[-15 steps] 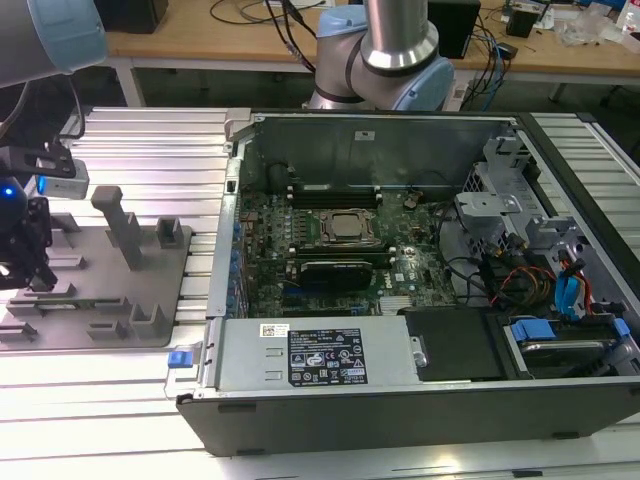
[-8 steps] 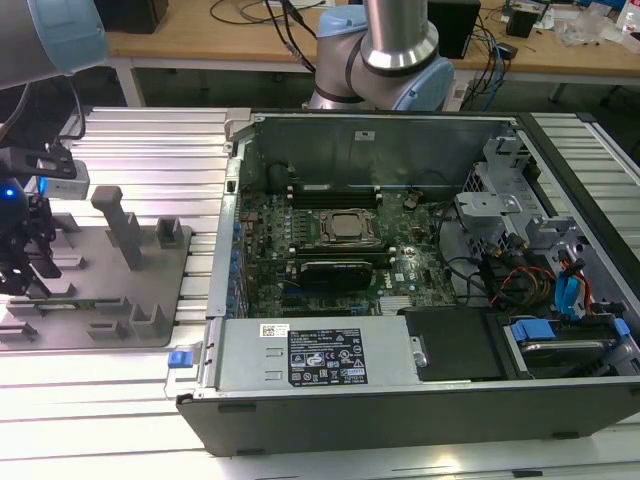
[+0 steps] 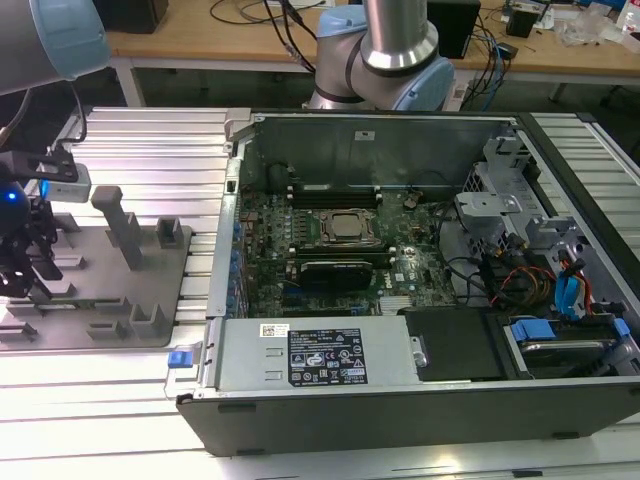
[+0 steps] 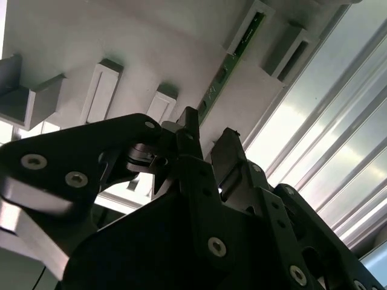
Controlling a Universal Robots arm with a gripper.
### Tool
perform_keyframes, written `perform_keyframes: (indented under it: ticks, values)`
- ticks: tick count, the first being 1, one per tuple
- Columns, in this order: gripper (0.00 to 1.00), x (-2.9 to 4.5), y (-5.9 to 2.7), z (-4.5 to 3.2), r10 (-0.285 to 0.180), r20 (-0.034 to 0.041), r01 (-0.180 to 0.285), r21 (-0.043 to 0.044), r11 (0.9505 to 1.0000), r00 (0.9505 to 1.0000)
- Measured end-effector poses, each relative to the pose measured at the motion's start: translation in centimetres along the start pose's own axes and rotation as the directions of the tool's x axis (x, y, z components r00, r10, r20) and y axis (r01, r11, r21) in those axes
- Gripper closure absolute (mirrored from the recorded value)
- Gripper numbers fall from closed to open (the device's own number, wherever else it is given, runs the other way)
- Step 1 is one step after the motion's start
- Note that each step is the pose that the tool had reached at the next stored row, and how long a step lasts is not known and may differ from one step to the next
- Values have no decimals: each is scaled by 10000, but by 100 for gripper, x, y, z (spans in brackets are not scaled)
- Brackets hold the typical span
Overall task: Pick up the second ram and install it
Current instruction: 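Pick up the second ram and move it above second insertion slot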
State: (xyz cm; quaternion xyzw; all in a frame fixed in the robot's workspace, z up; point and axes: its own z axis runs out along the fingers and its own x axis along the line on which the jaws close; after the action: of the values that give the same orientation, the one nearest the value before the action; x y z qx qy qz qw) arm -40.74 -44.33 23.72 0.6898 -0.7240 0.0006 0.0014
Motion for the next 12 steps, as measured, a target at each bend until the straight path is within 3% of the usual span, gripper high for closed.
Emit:
perform_keyframes:
  ticks: [7, 12]
  values:
    - [66, 0, 0, 18, -25, 2, 25, 2, 10000, 10000]
    - [66, 0, 0, 78, -124, 1, 124, 2, 9999, 9999]
